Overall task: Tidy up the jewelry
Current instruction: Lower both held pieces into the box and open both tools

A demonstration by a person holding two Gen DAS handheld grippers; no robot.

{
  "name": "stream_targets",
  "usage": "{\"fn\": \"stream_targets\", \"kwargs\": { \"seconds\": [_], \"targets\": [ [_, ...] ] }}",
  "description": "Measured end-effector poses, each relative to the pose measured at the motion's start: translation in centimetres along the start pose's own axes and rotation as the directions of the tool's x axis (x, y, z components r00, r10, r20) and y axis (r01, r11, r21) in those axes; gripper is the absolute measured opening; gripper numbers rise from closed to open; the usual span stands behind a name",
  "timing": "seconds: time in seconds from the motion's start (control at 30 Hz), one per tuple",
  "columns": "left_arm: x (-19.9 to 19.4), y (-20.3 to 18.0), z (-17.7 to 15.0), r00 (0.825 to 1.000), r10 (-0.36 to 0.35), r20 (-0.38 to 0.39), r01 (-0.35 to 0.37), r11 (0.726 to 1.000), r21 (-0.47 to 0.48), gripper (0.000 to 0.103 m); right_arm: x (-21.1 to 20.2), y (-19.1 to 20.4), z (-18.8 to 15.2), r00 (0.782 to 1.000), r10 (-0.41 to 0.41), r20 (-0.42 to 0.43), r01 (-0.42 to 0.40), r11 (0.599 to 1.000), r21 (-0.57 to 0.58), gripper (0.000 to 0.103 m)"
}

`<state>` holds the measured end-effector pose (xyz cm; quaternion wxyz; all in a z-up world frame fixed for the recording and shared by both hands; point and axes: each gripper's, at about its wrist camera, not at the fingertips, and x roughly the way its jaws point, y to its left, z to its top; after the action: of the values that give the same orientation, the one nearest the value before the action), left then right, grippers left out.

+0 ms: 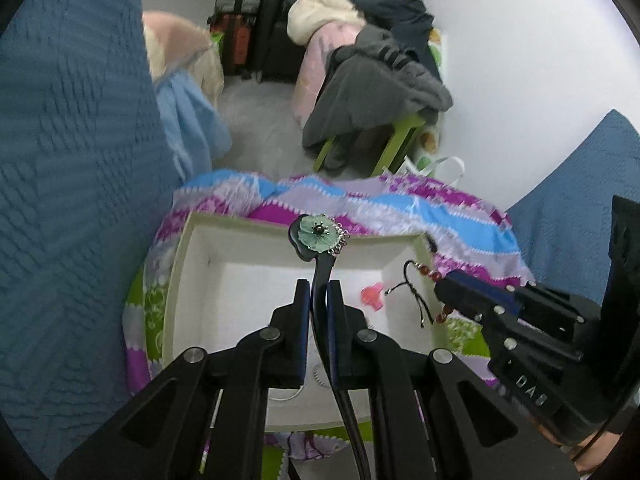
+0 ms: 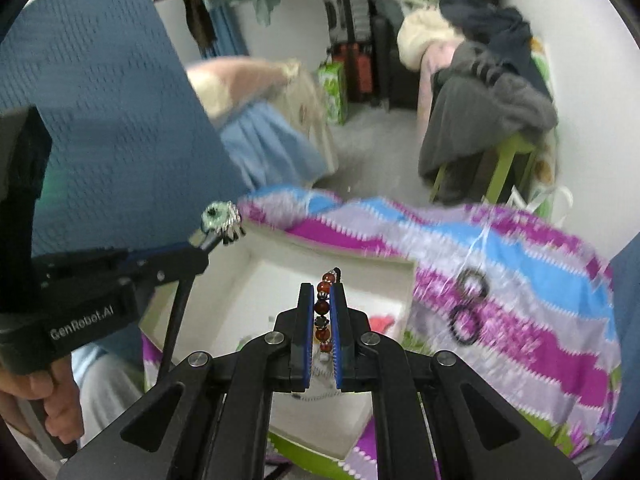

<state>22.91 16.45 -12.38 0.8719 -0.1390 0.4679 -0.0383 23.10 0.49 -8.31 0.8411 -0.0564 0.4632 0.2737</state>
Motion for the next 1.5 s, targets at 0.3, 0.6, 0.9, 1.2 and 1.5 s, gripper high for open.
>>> {"fn": "stream_targets", "kwargs": {
  "seconds": [0.3, 0.6, 0.9, 1.2, 1.5],
  "targets": [
    [1.8, 2.0, -2.0, 0.998, 0.035, -0.050, -0.036, 0.999, -0.018, 0.008, 3.8, 0.9, -2.4, 0.993, -0.021, -0.117, 0.022, 1.000, 0.002, 0.006],
    [3.3, 3.7, -3.8, 0.995, 0.038, -0.089, -0.043, 0.998, -0.055, 0.008, 5.1, 0.2, -3.5, 0.984, -0.057, -0.169, 0.063, 0.998, 0.031, 0.006],
    [2.6, 3.0, -3.6, 0.997, 0.017, -0.081, -0.023, 0.997, -0.077, 0.008, 3.2, -0.6, -3.0, 0.988, -0.062, -0.145, 0.067, 0.997, 0.030, 0.025],
    [0.0, 0.1, -2.3, 0.999, 0.035, -0.007, -0.036, 0.998, -0.048, 0.008, -1.0, -1.8, -1.5, 0.998, -0.029, -0.047, 0.030, 0.999, 0.034, 0.034],
    [-3.3, -3.7, -0.9, 0.996, 0.010, 0.094, -0.009, 1.000, -0.012, 0.008, -6.5, -3.9, -0.4, 0.996, 0.013, 0.091, -0.016, 0.999, 0.035, 0.043]
  ]
}}
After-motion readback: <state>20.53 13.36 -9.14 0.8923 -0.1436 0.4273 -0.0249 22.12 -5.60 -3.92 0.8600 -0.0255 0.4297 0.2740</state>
